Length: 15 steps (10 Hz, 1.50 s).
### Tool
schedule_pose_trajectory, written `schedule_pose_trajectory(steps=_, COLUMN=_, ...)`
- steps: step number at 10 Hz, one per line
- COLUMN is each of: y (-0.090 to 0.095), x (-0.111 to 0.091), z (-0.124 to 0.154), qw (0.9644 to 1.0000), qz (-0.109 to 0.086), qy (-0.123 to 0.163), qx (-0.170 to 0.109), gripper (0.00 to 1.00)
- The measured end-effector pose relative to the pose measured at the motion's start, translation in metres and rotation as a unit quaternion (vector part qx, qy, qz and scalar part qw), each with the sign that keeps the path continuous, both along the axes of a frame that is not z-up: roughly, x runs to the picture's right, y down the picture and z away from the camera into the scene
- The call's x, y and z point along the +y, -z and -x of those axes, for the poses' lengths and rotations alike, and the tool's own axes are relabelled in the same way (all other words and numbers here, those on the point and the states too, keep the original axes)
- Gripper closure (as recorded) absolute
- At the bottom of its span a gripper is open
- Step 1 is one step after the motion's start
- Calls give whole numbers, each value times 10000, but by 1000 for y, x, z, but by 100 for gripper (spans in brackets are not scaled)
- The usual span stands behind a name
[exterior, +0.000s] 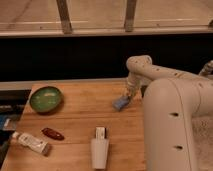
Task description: Wipe the white sponge on the table
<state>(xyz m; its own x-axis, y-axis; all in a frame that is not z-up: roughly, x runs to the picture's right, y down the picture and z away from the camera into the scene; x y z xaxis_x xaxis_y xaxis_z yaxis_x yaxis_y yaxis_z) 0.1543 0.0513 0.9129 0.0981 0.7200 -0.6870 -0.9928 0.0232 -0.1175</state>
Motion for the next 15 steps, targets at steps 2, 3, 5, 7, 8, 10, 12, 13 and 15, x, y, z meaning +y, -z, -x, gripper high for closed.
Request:
schedule_pose_trajectory(steps=2, y=-12, x=-10, z=16, qw=10000, qz=-3, qy=84, qx=-18, gripper=100)
schedule_pose_trajectory(steps=3, y=-20, x=-18, z=32, qw=9999, qz=8, qy=160, qx=-55, gripper=100)
schedule_pose_trajectory(steps=5, y=-38, x=-38, z=81, qw=9992, qz=-19, qy=321, qx=-227, gripper=100)
schedule_pose_trajectory(steps=7, y=-48, x=-53, z=130, qw=9972, qz=-36, qy=530, qx=-533, gripper=100)
schedule_pose_trajectory(steps=8, y=-47, x=-54, z=142, qw=9961, qz=-34, qy=607, qx=-638, gripper=100)
schedule_pose_trajectory(steps=10, y=-18, x=-23, z=187, qw=9883, qz=3, qy=1060, qx=-1101, gripper=100)
schedule_pose_trajectory(steps=12, y=18, x=14, z=196, qw=9839, qz=37, qy=1270, qx=-1255, gripper=100)
schedule_pose_trajectory(steps=13, y=31, x=26, z=192, qw=9837, qz=47, qy=1287, qx=-1254, gripper=100)
schedule_pose_trajectory(steps=15, y=58, x=51, z=169, qw=9858, qz=47, qy=1225, qx=-1147, gripper=100)
